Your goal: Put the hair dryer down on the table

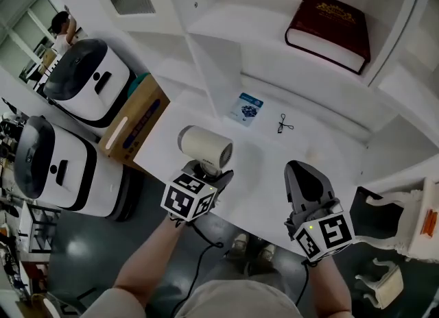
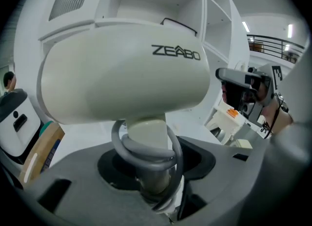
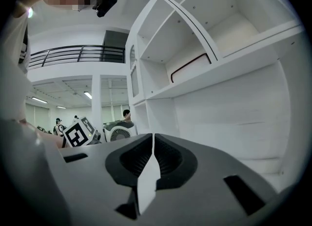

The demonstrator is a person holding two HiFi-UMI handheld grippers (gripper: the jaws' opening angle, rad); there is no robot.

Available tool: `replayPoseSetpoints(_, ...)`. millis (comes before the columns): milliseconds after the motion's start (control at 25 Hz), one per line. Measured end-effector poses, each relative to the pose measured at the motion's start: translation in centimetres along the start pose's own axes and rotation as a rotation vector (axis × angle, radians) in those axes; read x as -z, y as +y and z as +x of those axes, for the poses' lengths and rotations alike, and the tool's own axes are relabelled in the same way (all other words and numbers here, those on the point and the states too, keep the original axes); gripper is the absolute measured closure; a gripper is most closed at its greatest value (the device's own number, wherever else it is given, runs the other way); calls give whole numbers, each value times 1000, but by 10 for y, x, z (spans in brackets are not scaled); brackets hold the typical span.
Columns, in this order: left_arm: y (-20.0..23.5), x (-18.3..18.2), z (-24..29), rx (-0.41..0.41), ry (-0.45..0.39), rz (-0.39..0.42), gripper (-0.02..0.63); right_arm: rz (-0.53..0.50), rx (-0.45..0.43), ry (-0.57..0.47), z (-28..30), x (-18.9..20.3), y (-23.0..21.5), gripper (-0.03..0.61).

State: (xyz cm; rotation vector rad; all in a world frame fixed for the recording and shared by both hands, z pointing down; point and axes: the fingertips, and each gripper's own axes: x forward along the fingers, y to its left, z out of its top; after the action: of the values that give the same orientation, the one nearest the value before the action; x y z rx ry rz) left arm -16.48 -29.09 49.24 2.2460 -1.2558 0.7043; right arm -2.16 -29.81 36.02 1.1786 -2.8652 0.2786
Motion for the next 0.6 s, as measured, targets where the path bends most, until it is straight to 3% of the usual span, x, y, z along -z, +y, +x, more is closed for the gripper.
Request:
replayPoseSetpoints(400, 58, 63, 72, 2, 159, -73, 402, 21, -77, 90, 95, 71, 9, 554)
replayPoseSetpoints(600, 80, 109, 103, 24, 283, -114, 402, 48, -118, 155, 126, 119, 14, 554)
